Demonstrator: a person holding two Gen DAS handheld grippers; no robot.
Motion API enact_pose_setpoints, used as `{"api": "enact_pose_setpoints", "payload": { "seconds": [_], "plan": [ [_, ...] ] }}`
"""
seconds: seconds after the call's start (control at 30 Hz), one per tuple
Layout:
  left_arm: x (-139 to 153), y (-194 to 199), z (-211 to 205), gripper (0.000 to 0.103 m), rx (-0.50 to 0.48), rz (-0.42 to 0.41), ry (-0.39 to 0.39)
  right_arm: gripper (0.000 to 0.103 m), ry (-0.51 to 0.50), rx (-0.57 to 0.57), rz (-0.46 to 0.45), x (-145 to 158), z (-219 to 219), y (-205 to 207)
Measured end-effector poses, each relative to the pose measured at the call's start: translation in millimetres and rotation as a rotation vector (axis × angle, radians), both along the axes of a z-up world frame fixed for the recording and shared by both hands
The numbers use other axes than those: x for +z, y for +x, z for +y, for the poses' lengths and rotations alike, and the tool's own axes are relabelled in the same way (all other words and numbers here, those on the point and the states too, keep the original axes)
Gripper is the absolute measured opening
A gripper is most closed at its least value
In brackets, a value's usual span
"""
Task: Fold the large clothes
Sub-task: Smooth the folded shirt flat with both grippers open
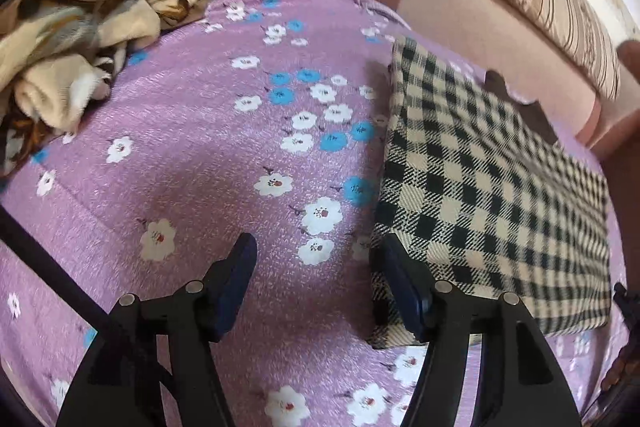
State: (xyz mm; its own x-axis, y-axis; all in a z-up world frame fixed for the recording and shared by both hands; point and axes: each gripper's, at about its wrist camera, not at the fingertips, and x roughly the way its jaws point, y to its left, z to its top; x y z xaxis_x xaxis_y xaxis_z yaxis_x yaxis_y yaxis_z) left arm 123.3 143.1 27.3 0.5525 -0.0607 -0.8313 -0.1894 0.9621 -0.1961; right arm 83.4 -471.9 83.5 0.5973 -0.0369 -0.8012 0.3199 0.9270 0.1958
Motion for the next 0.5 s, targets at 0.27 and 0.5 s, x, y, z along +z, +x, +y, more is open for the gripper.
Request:
{"api": "enact_pose_setpoints", "payload": {
  "seconds": [0.27,0.5],
  "plan": [
    [31.5,-17.3,-55.6,0.064,-0.144,-0.104,-0.009,0.056,0.308,0.02,-0.059,1.7,-5.9,-26.6],
    [31.5,-12.2,-143.1,0.051,-0.358,-0.072,-0.14,0.056,0.324,0.062,-0.035,-6.4,21.4,-31.0]
  ]
}}
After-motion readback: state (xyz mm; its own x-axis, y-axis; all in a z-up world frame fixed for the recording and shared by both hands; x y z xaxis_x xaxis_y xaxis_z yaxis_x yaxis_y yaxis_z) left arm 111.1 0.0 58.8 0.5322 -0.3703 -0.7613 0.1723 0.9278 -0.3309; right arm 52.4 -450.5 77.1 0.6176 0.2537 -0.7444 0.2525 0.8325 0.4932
